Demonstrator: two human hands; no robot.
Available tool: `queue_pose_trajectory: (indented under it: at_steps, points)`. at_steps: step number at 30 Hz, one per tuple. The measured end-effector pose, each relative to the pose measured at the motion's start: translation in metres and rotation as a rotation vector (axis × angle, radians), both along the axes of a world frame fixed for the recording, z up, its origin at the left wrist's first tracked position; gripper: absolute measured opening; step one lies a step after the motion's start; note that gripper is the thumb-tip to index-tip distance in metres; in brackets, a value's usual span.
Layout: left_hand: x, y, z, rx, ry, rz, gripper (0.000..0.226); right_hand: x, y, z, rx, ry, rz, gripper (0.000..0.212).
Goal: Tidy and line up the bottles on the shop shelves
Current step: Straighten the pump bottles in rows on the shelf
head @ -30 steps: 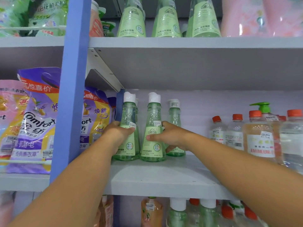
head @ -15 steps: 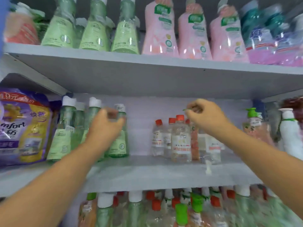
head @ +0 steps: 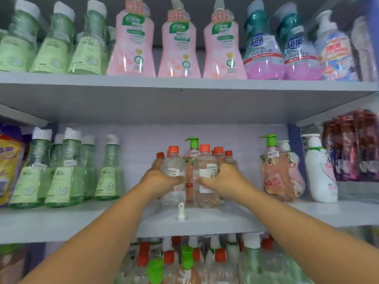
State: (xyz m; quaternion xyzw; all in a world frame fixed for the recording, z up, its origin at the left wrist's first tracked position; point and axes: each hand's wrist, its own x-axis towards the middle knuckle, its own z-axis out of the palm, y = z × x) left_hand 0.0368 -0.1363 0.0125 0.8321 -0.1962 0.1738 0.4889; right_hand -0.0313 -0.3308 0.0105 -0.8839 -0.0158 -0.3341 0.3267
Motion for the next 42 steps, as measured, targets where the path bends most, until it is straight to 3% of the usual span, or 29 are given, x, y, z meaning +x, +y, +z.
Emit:
queue_pose_trajectory:
  at_steps: [3,5,11,17,19,21,22,24,25,28,29,31,33,36,40,42]
  points:
    - [0.003,0.020,0.003,0.036,0.060,0.014,0.086,-0.013,-0.019,0.005,0.054,0.068,0.025,0.043]
    - [0.004,0.037,0.005,0.049,0.080,0.021,0.090,-0.024,-0.038,0.008,0.052,0.089,-0.010,0.040]
    - [0.015,0.062,0.005,0.058,0.123,0.130,0.100,-0.028,-0.079,0.013,-0.096,0.153,-0.342,0.067]
    - [0.021,0.046,0.021,0.293,0.102,0.288,0.060,-0.007,-0.087,-0.002,-0.182,0.053,-0.406,0.087]
    - [0.018,0.035,0.029,0.361,0.119,0.353,0.072,-0.006,-0.091,-0.003,-0.186,0.077,-0.396,0.076]
    - [0.016,0.023,0.033,0.366,-0.001,0.448,0.098,-0.014,-0.102,0.001,-0.183,-0.031,-0.411,0.050]
    - [0.015,0.016,0.033,0.304,-0.169,0.450,0.099,-0.019,-0.110,0.004,-0.177,-0.153,-0.444,0.040]
    - [0.013,-0.001,0.036,0.150,-0.499,0.322,0.078,-0.029,-0.130,0.012,-0.112,-0.391,-0.528,0.033]
    - [0.010,-0.011,0.039,0.091,-0.519,0.218,0.071,-0.034,-0.139,0.014,-0.051,-0.429,-0.561,0.039]
    - [0.002,-0.044,0.056,0.014,-0.177,0.009,0.087,-0.037,-0.157,0.014,0.103,-0.234,-0.558,0.052]
    - [-0.001,-0.054,0.060,0.053,-0.071,0.010,0.091,-0.033,-0.158,0.012,0.115,-0.149,-0.532,0.045]
    - [-0.001,-0.067,0.060,0.150,0.052,0.047,0.078,-0.023,-0.160,0.008,0.128,-0.021,-0.510,0.029]
    - [0.008,-0.075,0.057,0.206,0.080,0.077,0.058,-0.017,-0.163,0.005,0.164,0.046,-0.528,0.027]
    - [0.020,-0.082,0.053,0.224,0.056,0.086,0.053,-0.015,-0.169,0.000,0.122,0.055,-0.562,0.034]
    - [0.022,-0.080,0.048,0.047,0.048,0.016,0.079,-0.034,-0.168,0.004,0.110,0.083,-0.417,0.021]
    - [0.016,-0.071,0.043,0.025,0.030,-0.045,0.082,-0.053,-0.165,0.006,0.110,0.089,-0.347,0.015]
